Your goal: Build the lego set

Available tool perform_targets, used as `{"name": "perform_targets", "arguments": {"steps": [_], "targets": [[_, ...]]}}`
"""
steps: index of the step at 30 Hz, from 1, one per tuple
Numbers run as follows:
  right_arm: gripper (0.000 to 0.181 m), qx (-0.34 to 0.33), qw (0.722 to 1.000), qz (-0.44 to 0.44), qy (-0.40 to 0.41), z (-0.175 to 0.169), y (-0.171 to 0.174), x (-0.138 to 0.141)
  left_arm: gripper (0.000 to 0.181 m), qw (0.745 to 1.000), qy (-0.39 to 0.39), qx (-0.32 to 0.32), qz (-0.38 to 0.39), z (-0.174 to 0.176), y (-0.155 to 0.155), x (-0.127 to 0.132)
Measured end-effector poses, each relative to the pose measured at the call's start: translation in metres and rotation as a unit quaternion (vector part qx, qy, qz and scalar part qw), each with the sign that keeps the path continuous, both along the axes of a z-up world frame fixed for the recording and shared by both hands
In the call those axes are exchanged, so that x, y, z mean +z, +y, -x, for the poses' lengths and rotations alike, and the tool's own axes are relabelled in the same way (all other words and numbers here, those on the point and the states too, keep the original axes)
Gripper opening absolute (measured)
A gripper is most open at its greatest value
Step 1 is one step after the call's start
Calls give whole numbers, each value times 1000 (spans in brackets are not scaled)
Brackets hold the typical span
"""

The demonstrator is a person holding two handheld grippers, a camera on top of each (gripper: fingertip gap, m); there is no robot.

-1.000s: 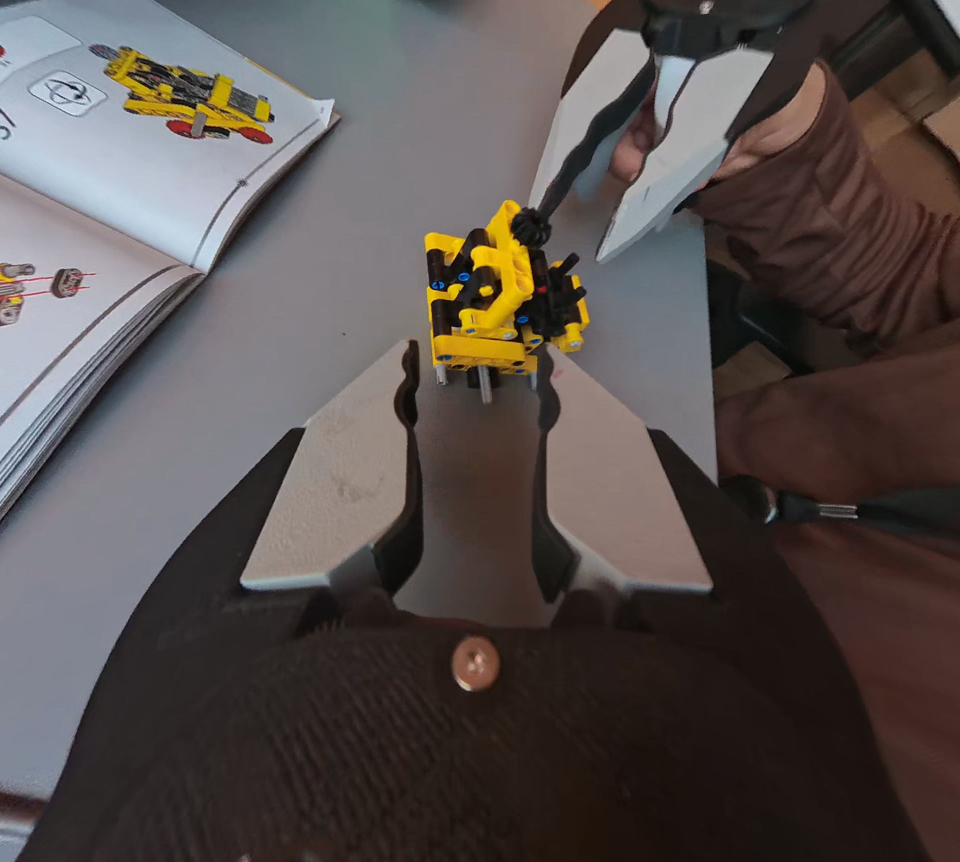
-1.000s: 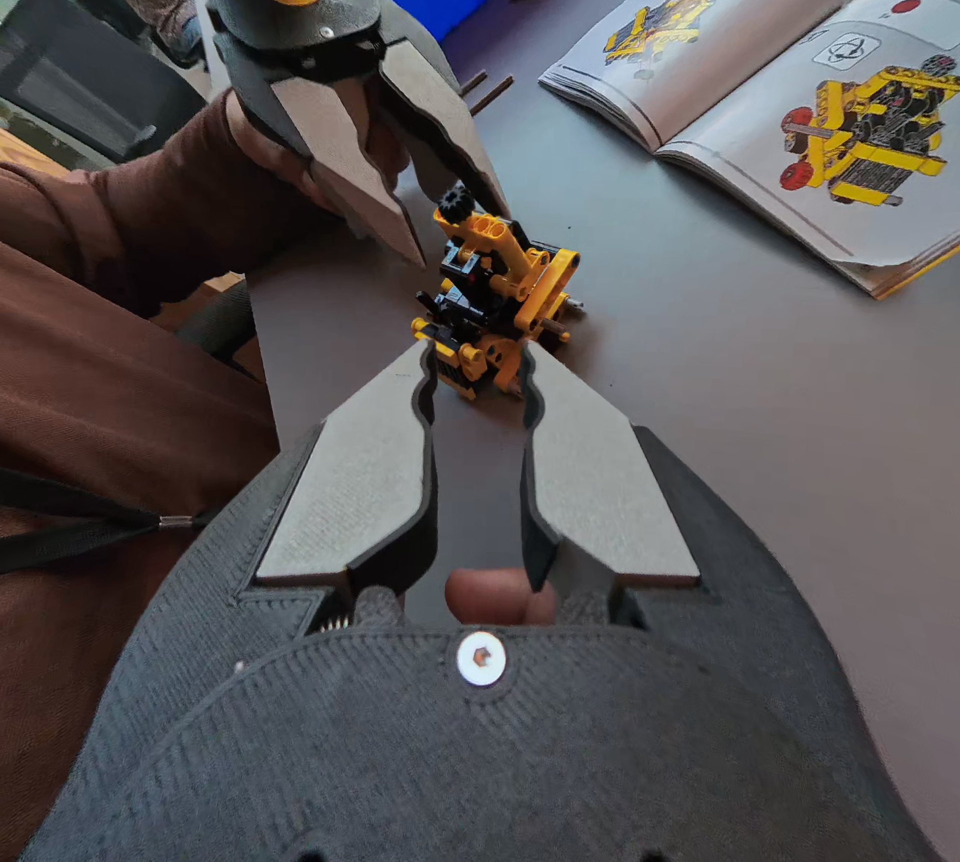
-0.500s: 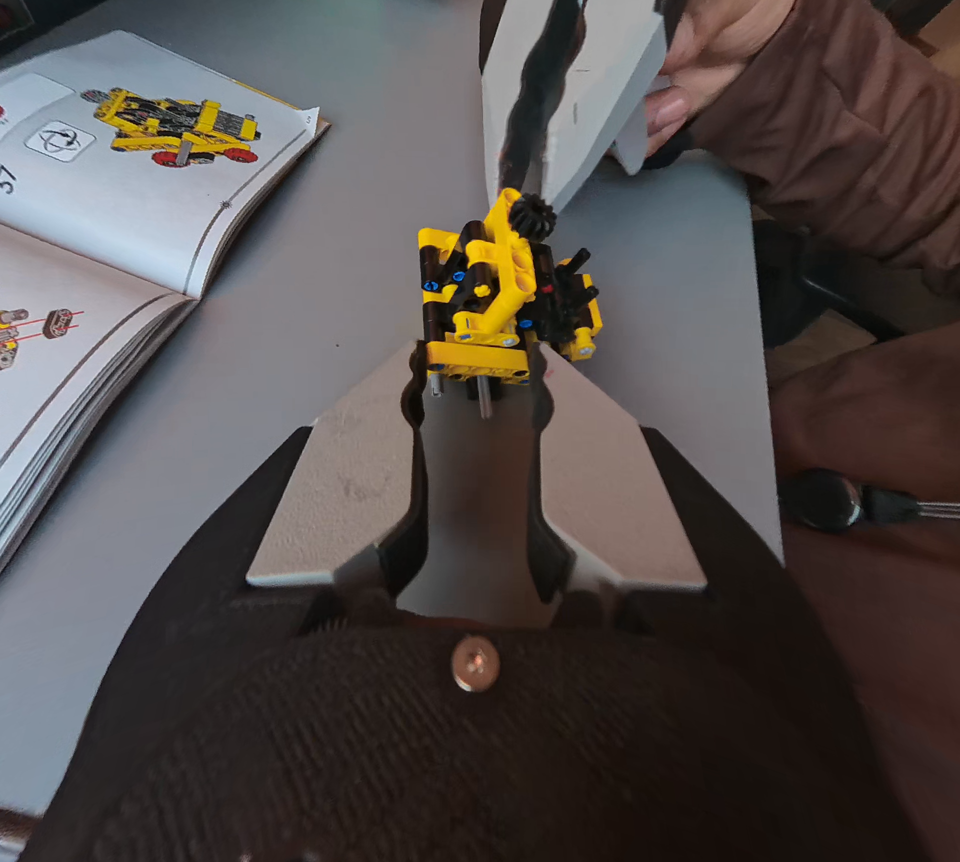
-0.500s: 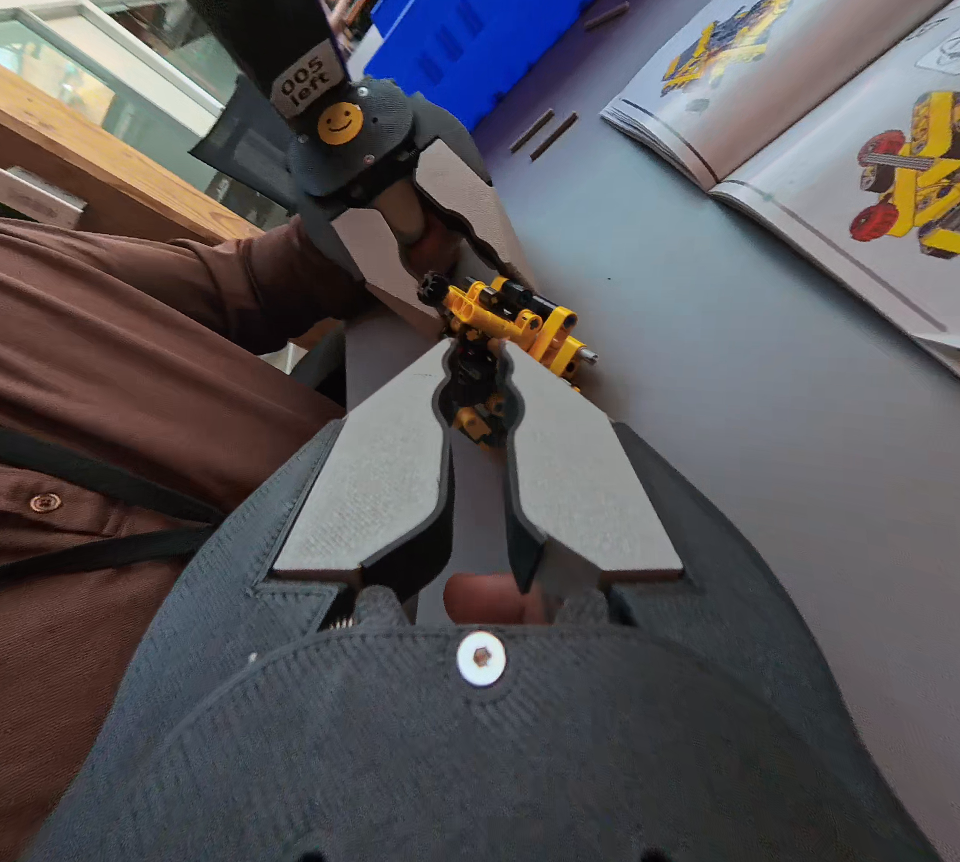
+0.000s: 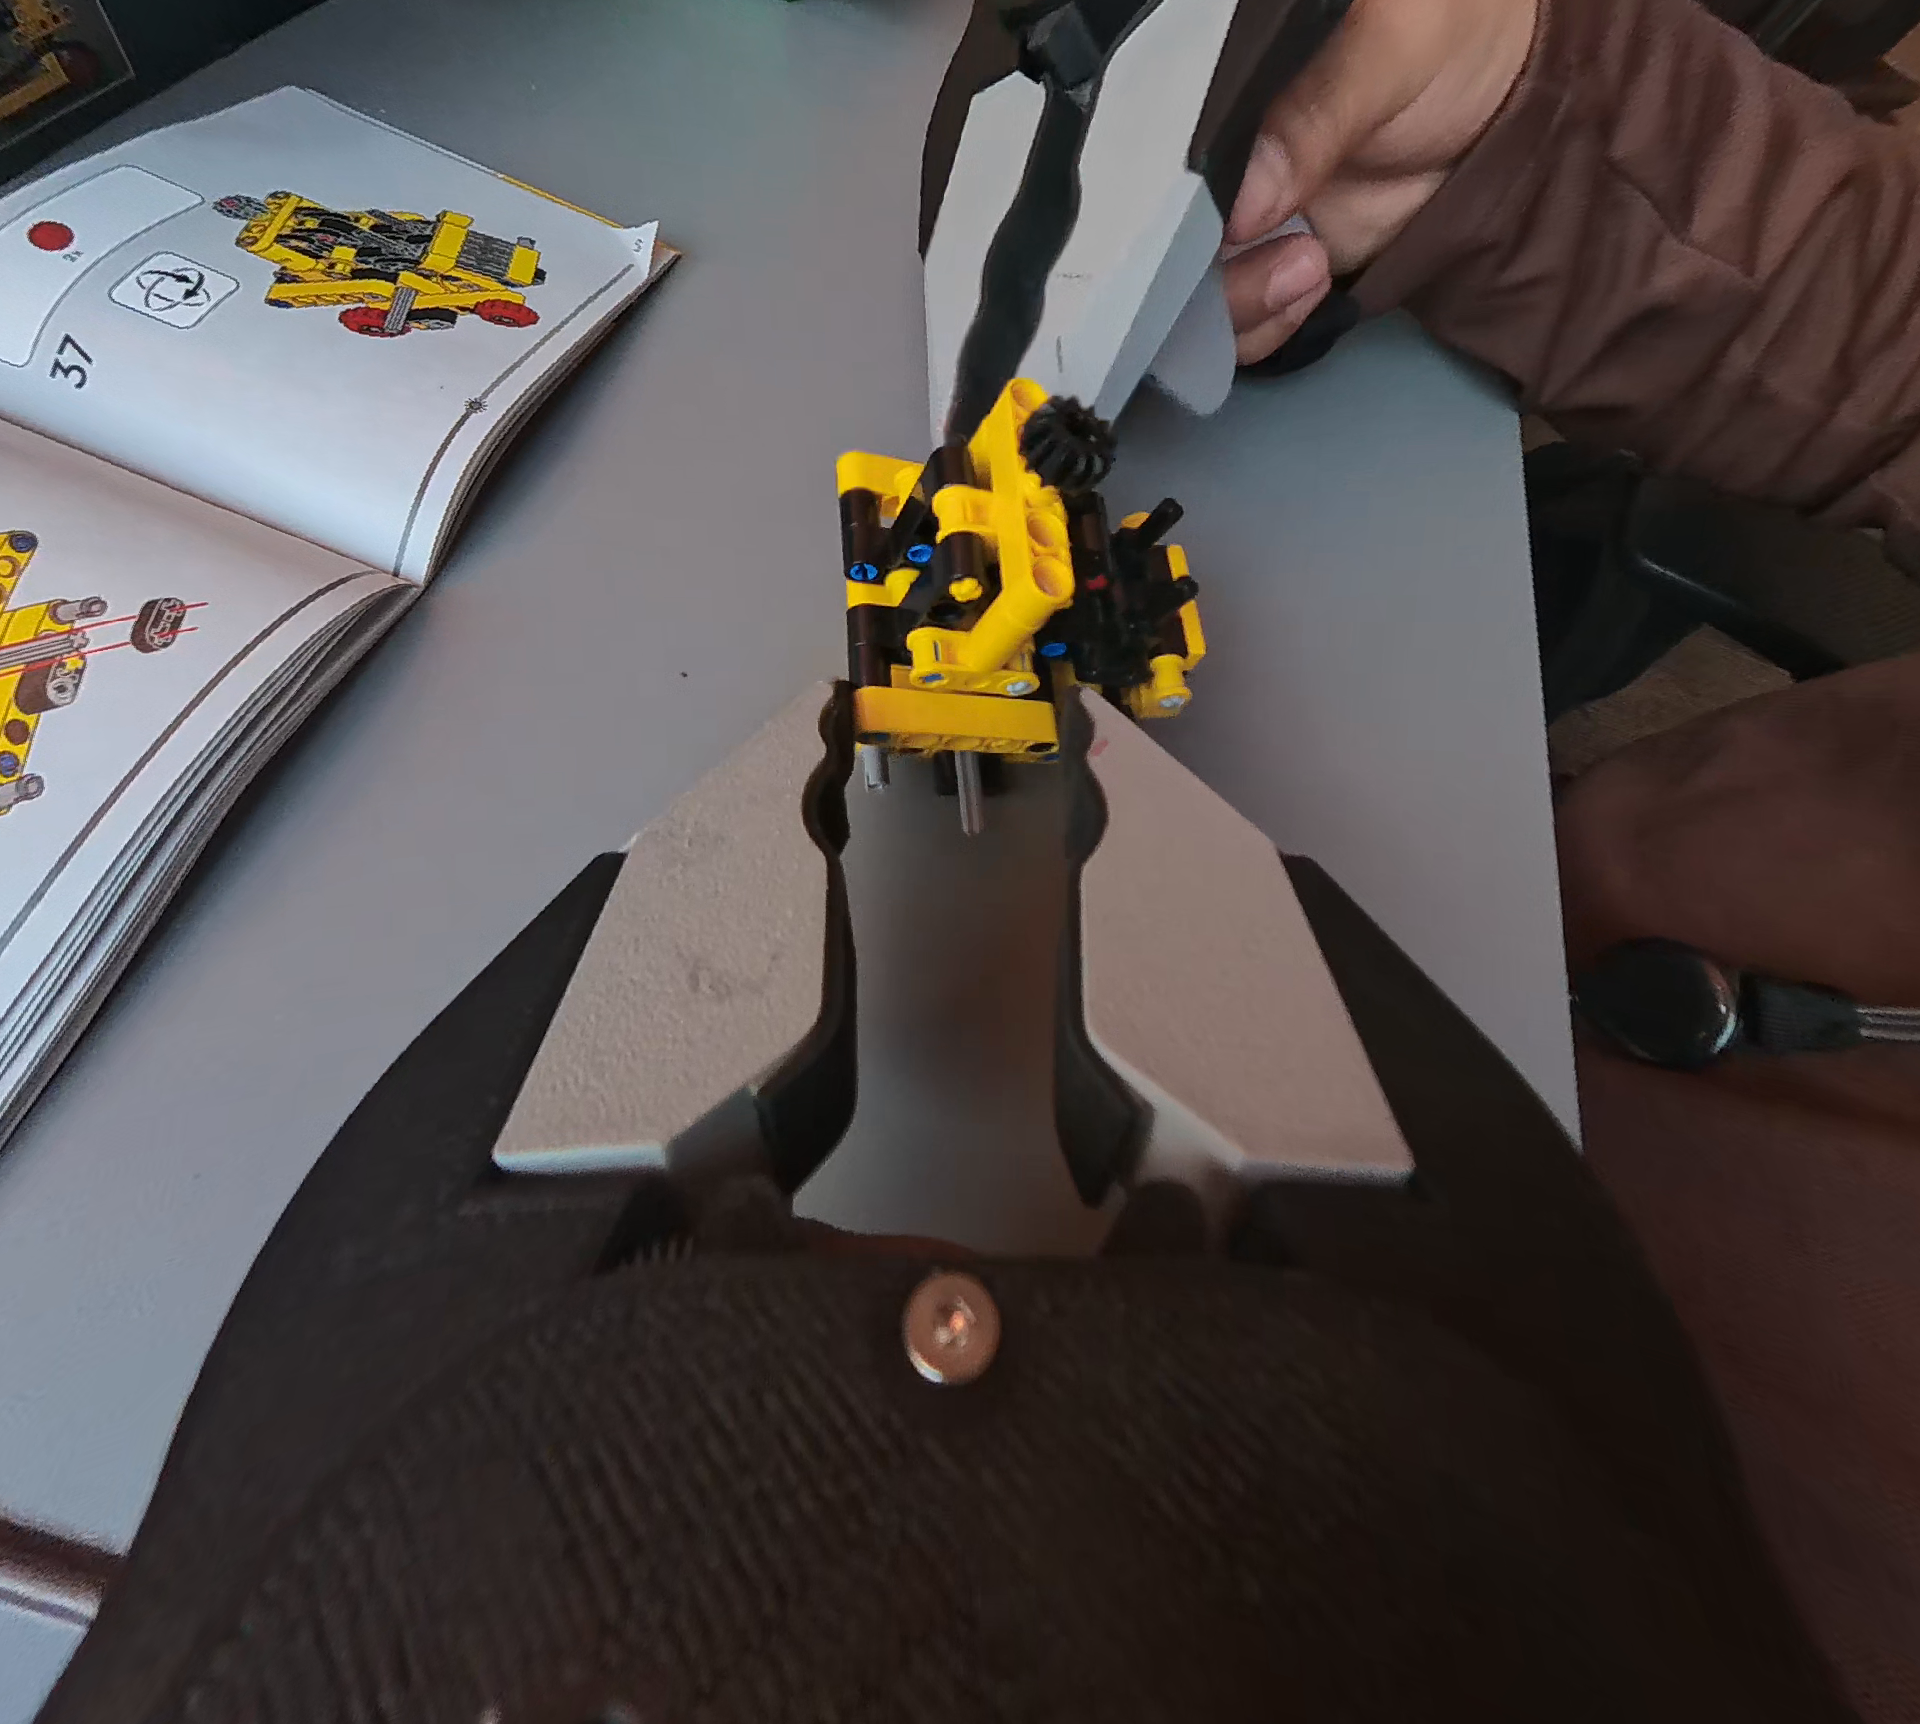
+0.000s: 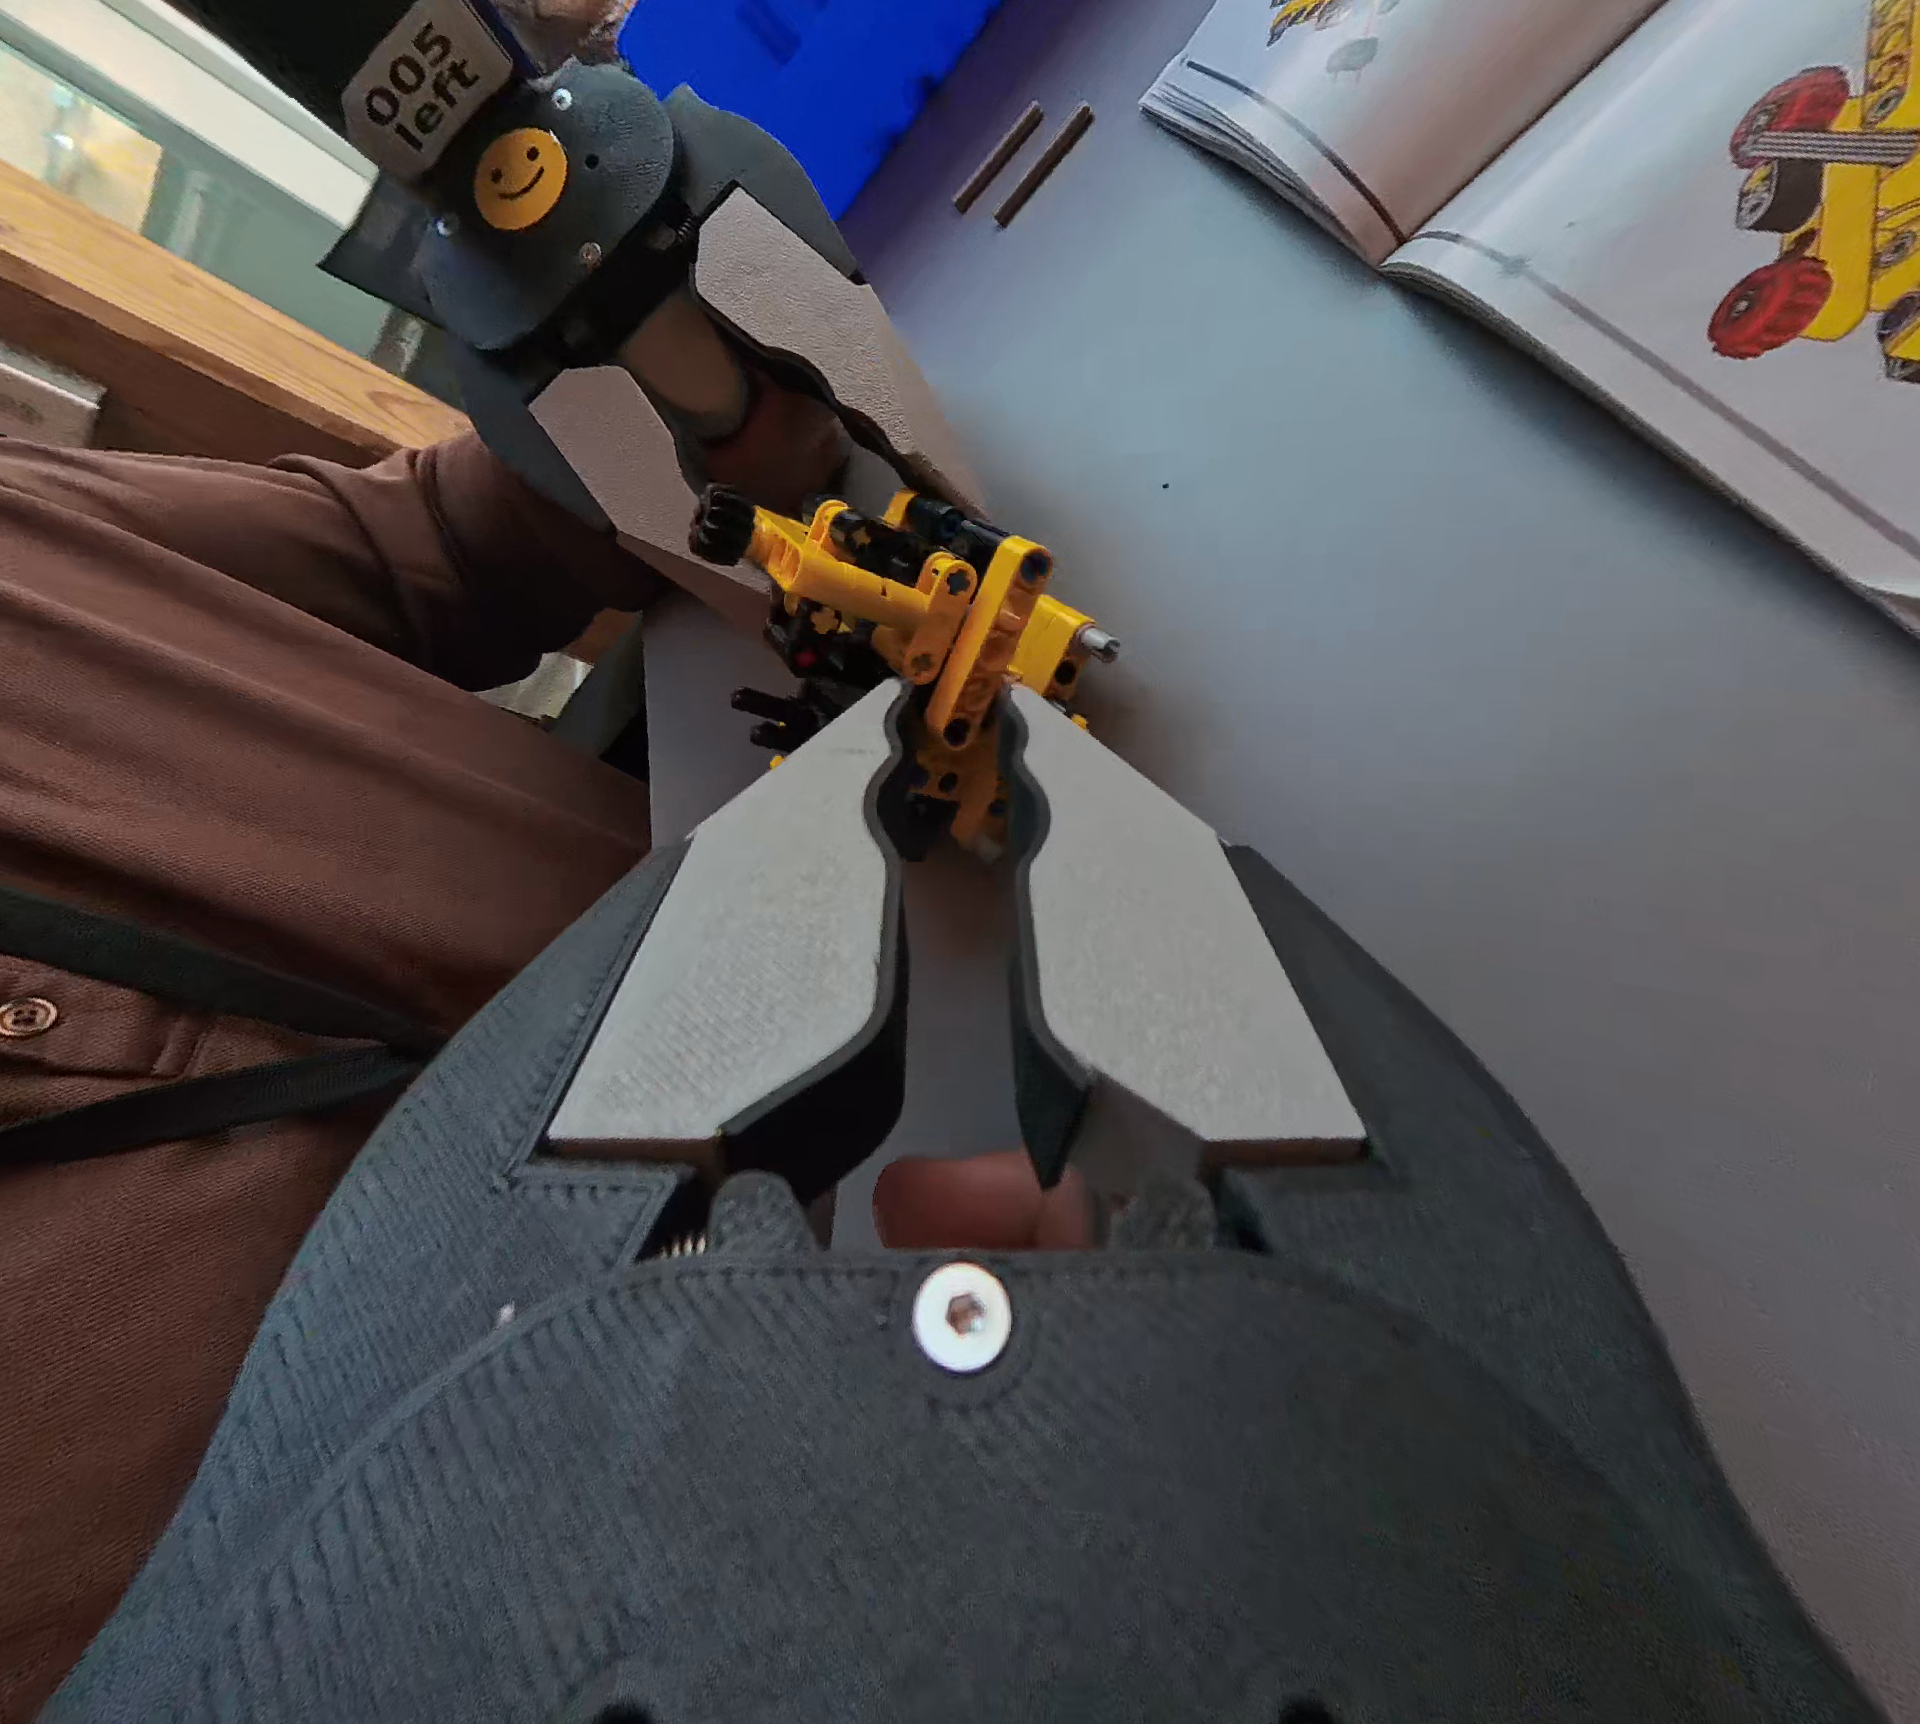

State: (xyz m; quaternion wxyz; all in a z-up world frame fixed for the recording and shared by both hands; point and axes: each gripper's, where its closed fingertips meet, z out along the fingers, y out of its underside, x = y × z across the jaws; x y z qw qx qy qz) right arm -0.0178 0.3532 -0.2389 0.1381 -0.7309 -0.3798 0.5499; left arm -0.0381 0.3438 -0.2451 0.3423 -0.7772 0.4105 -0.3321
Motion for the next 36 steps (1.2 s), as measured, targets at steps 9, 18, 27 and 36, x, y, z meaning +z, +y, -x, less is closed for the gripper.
{"name": "perform_targets", "arguments": {"steps": [9, 18, 27, 36], "targets": [[13, 11, 998, 52, 23, 2, -2, 5, 36, 1000, -2, 0, -6, 0, -1, 1], [11, 4, 996, -78, -39, 0, 4, 15, 37, 1000, 16, -20, -13, -1, -9, -2], [10, 50, 965, -228, -123, 8, -7, 19, 37, 999, 26, -36, -10, 2, -16, -6], [10, 84, 926, -322, -176, 17, -16, 21, 40, 996, 59, -66, -12, 9, -34, -14]]}}
